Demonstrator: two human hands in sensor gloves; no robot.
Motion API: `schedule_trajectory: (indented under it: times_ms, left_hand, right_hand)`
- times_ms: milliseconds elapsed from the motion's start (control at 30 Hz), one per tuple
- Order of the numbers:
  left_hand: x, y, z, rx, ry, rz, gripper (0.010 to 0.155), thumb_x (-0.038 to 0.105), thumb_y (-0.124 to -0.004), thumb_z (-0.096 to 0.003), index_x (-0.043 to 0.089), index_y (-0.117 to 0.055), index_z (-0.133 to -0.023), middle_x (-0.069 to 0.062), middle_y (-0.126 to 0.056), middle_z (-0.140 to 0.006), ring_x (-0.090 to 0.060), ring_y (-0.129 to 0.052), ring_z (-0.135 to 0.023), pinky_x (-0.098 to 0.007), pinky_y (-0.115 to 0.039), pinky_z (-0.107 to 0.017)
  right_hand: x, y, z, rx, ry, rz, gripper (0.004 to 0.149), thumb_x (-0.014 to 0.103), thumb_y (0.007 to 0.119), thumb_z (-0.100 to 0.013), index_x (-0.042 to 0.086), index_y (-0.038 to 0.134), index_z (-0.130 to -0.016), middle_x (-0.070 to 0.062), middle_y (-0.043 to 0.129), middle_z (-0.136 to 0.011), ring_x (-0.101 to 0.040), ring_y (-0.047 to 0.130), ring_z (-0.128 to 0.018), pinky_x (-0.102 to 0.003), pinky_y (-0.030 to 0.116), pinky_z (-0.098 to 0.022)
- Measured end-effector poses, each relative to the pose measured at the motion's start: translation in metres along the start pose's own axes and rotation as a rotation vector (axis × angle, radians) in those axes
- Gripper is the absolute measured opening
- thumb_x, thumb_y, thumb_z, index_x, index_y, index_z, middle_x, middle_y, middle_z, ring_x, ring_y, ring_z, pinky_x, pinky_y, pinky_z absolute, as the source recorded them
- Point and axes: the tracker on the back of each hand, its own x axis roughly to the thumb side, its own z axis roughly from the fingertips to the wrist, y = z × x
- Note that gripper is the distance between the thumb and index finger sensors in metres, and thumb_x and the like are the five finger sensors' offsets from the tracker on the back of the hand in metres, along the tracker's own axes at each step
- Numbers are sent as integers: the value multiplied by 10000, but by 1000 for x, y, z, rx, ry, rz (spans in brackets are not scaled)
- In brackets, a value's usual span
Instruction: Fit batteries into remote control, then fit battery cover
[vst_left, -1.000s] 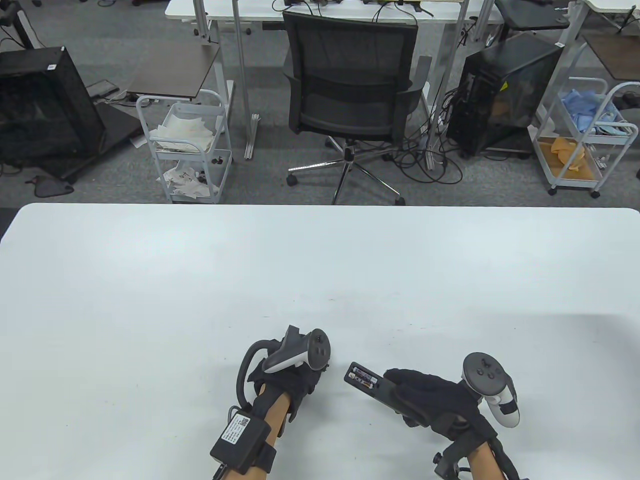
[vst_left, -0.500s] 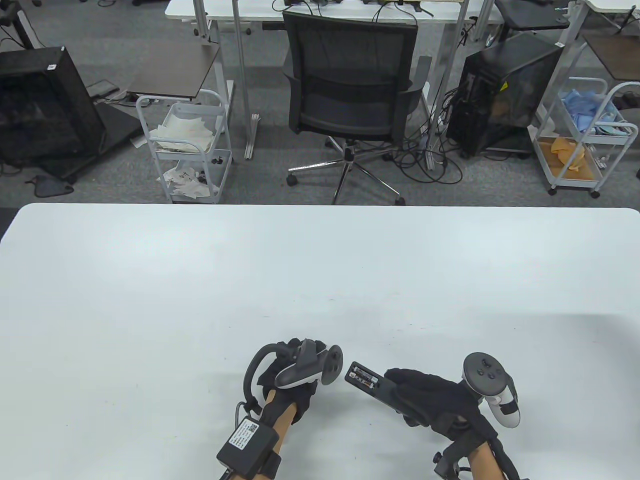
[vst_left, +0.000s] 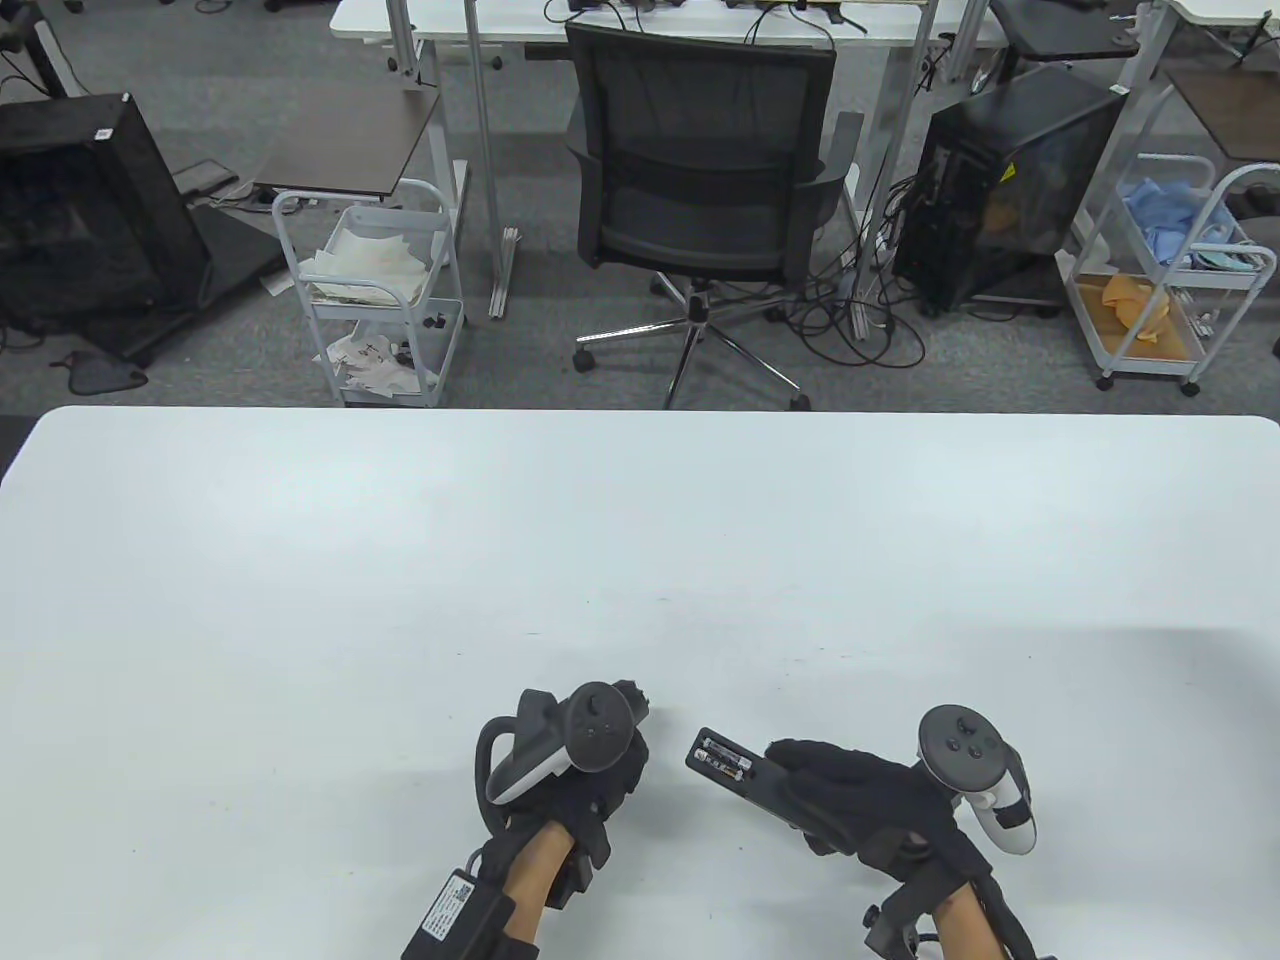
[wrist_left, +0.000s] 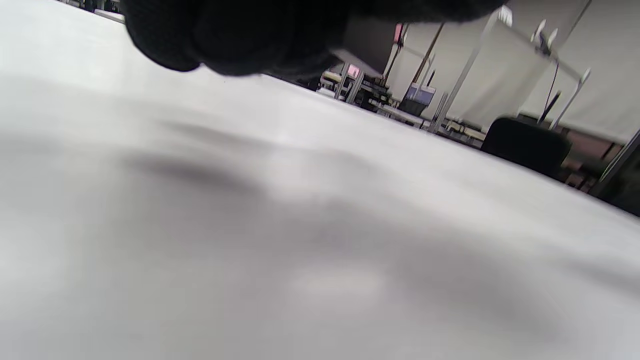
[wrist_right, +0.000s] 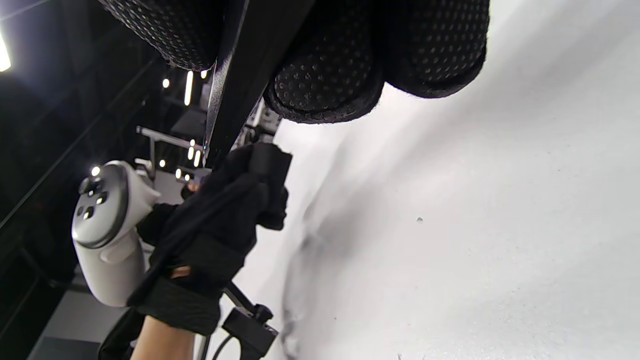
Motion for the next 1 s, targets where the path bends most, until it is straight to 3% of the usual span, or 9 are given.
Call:
schedule_trajectory:
  times_ms: [100,167,233,333,400,500,700,867,1000]
  left_hand:
    - [0,9,14,30,-34,153,529,426,-617,-563,110,-675,-984,-86,-875,-591,-182,-845,-391,-522,-736,-579]
    - [-1,15,25,72,-64,184,518,510,-726,-573,144,-714,-938,-30,-886,-544,-135,-848,-345,-483,-782,-536]
    - [-4,17,35,52,-71,221,570,519,-825,-548,161,-673,-965,-8,-872,-575,-113,-846,-366,-472,-790,-545]
    - [-11,12,41,-5,-104,270,606,430,-866,-547,156,-598,-1017,5,-847,-623,-94,-839,-385,-463,-796,-555]
    - [-13,10,42,-60,-109,280,653,390,-870,-550,136,-536,-1050,11,-833,-631,-81,-834,-370,-452,-806,-541]
    - [-16,16,45,-59,-123,281,735,384,-875,-546,115,-455,-1086,25,-842,-595,-51,-830,-314,-422,-838,-489]
    - [-27,21,53,18,-170,393,869,336,-901,-533,129,-313,-1138,20,-835,-608,-51,-830,-310,-422,-844,-486]
    - [-28,14,55,32,-204,373,791,353,-883,-544,209,-390,-1146,36,-841,-605,-50,-840,-313,-426,-842,-493]
    - [-22,6,51,5,-233,388,702,343,-838,-556,159,-485,-1135,-13,-878,-584,-77,-873,-295,-450,-843,-479]
  right_hand:
    - [0,0,0,-2,-2,-1,541,402,750,-559,135,694,-1027,-103,960,-738,-143,977,-418,-373,843,-437]
    - [0,0,0,-2,-2,-1,539,402,750,-560,132,699,-1023,-105,959,-737,-144,977,-417,-374,843,-437]
    - [0,1,0,0,2,-2,539,401,750,-559,132,698,-1024,-105,959,-736,-144,978,-417,-374,843,-436]
    - [-1,2,0,-1,8,5,542,401,750,-559,129,698,-1024,-108,960,-735,-144,978,-417,-374,843,-436]
    - [-1,2,0,-1,11,2,539,400,750,-559,131,698,-1024,-110,960,-734,-146,978,-416,-375,843,-435]
    - [-1,2,0,-5,14,-4,539,398,752,-558,127,701,-1022,-111,960,-733,-146,978,-414,-376,844,-433]
    - [-3,3,-2,4,38,4,541,398,750,-559,126,698,-1024,-112,959,-734,-147,977,-415,-376,843,-434]
    - [-3,6,-3,6,47,11,541,400,750,-558,128,699,-1023,-109,960,-733,-145,978,-414,-374,844,-433]
    - [-3,8,-4,13,57,25,542,401,749,-559,130,696,-1025,-107,959,-734,-144,978,-415,-374,844,-434]
